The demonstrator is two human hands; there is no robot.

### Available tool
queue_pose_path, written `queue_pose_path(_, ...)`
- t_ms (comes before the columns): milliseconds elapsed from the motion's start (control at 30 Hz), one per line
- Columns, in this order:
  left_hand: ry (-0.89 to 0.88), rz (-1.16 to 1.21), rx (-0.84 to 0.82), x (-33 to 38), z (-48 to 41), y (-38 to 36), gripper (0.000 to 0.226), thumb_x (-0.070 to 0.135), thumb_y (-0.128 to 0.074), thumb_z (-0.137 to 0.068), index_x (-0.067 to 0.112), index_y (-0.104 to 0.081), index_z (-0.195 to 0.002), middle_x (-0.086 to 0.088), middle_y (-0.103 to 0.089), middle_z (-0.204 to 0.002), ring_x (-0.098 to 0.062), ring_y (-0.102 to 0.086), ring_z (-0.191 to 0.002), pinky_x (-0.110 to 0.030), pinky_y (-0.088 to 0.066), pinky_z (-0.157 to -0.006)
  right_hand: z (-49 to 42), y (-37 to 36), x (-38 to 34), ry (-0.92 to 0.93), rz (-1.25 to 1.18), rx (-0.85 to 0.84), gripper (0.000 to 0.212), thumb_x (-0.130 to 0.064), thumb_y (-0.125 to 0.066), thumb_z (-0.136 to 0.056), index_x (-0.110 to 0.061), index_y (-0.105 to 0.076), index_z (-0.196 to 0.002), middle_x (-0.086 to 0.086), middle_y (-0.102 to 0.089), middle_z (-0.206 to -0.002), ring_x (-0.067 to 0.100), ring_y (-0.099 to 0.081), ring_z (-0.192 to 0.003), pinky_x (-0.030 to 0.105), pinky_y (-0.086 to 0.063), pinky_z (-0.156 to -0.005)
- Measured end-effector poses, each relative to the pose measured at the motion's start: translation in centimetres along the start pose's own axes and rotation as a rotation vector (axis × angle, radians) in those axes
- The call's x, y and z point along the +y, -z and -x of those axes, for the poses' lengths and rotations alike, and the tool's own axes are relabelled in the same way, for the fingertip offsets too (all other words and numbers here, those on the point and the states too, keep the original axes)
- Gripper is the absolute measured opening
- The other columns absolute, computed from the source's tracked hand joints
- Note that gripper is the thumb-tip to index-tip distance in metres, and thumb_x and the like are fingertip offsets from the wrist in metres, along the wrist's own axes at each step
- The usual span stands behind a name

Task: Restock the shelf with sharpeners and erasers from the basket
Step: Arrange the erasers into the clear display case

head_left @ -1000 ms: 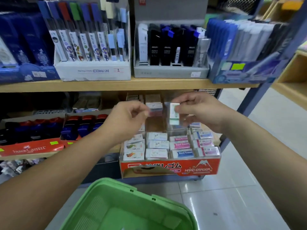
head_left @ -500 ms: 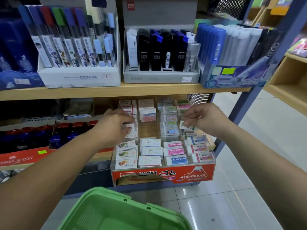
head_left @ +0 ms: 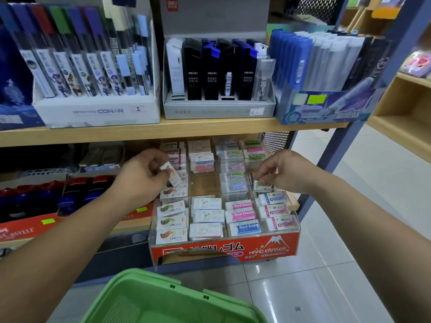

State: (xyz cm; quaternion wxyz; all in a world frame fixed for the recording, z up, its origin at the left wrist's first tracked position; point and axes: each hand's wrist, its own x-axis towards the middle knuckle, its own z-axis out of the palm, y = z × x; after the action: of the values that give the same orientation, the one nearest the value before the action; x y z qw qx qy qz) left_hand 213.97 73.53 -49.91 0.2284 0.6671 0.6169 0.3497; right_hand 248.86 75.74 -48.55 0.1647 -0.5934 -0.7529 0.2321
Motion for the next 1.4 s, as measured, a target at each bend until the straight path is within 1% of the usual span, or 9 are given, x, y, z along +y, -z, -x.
queue_pose_path(167,0.073,0.056,0.072,0.1,-0.2,-0.1,0.015,0.02,-0.074,-0.092,0.023,-0.064,-0.102,0.001,-0.07,-0.092,-0.011,-0.067,-0.085,-0.024,-0.052,-0.065,-0.2,-0.3,-0.3,0.028,0.12,-0.048,0.025,-0.016,-0.081,-0.089,-0.04,-0.078,-0.082,-0.023,-0.074,-0.088,-0.001,-0.066,-0.088,0.017,-0.047,-0.074)
queue_pose_path(367,-0.038,-0.212,-0.084,-0.1,0.4,0.5,0.015,0.025,-0.066,-0.098,0.036,-0.066,-0.109,0.011,-0.064,-0.108,-0.01,-0.066,-0.092,-0.031,-0.059,-0.075,-0.1,-0.6,-0.7,0.027,0.143,-0.108,0.025,-0.011,-0.067,-0.096,-0.03,-0.083,-0.1,-0.018,-0.074,-0.098,0.0,-0.064,-0.092,0.01,-0.044,-0.074)
queue_pose_path(533,-0.134,-0.442,-0.135,0.4,0.5,-0.2,0.022,0.025,-0.061,-0.099,0.027,-0.073,-0.117,0.006,-0.06,-0.126,-0.014,-0.061,-0.102,-0.036,-0.057,-0.087,1.2,0.3,-1.3,0.004,-0.014,-0.029,0.021,-0.032,-0.067,-0.099,-0.036,-0.078,-0.081,-0.014,-0.077,-0.088,0.014,-0.069,-0.093,0.034,-0.056,-0.084)
queue_pose_path(667,-0.187,-0.406,-0.053,0.6,1.8,0.9,0.033,0.028,-0.065,-0.097,0.027,-0.068,-0.129,0.003,-0.059,-0.128,-0.015,-0.059,-0.107,-0.037,-0.057,-0.086,3.0,-0.3,-4.5,0.102,0.302,0.188,0.03,-0.061,-0.061,-0.091,-0.038,-0.077,-0.08,-0.021,-0.072,-0.077,0.008,-0.067,-0.079,0.031,-0.056,-0.076)
queue_pose_path(833,-0.195,-0.282,-0.021,1.4,6.6,3.6,0.024,0.031,-0.072,-0.093,0.03,-0.07,-0.116,0.015,-0.063,-0.093,-0.001,-0.06,-0.081,-0.026,-0.055,-0.071,6.9,-1.3,-12.5,0.339,0.351,0.215,0.054,-0.079,-0.04,-0.085,-0.037,-0.074,-0.082,-0.025,-0.065,-0.076,0.008,-0.065,-0.079,0.033,-0.054,-0.07)
queue_pose_path(900,-0.125,-0.227,-0.113,1.5,9.1,4.3,0.018,0.034,-0.073,-0.092,0.032,-0.07,-0.11,0.013,-0.065,-0.084,0.0,-0.061,-0.076,-0.02,-0.05,-0.065,9.4,-3.3,-15.4,0.406,0.285,0.14,0.051,-0.079,-0.043,-0.085,-0.039,-0.074,-0.082,-0.024,-0.065,-0.075,0.005,-0.064,-0.078,0.026,-0.048,-0.065)
queue_pose_path(1067,-0.079,-0.238,-0.222,-0.3,14.5,5.0,0.014,0.036,-0.074,-0.09,0.029,-0.072,-0.102,0.009,-0.067,-0.075,-0.005,-0.063,-0.069,-0.035,-0.056,-0.066,14.0,-11.1,-16.8,0.45,0.177,-0.293,0.06,-0.085,-0.042,-0.08,-0.037,-0.075,-0.095,-0.018,-0.072,-0.083,0.0,-0.064,-0.076,0.03,-0.055,-0.069)
queue_pose_path(1233,0.102,-0.308,-0.506,-5.7,18.4,1.7,0.033,0.041,-0.072,-0.092,0.026,-0.068,-0.121,0.011,-0.07,-0.096,-0.004,-0.064,-0.081,-0.026,-0.053,-0.074,15.2,-18.1,-12.0,0.228,0.202,-0.632,0.07,-0.087,-0.046,-0.079,-0.032,-0.073,-0.111,-0.013,-0.072,-0.102,0.009,-0.067,-0.091,0.039,-0.059,-0.084)
queue_pose_path(1400,0.289,-0.327,-0.752,-12.8,23.9,-4.2,0.043,0.038,-0.073,-0.094,0.014,-0.067,-0.129,-0.003,-0.072,-0.115,-0.017,-0.064,-0.099,-0.024,-0.048,-0.085,16.2,-26.2,-8.0,0.008,0.232,-0.828,0.069,-0.072,-0.056,-0.093,-0.02,-0.06,-0.139,0.004,-0.067,-0.131,0.019,-0.062,-0.109,0.032,-0.052,-0.095)
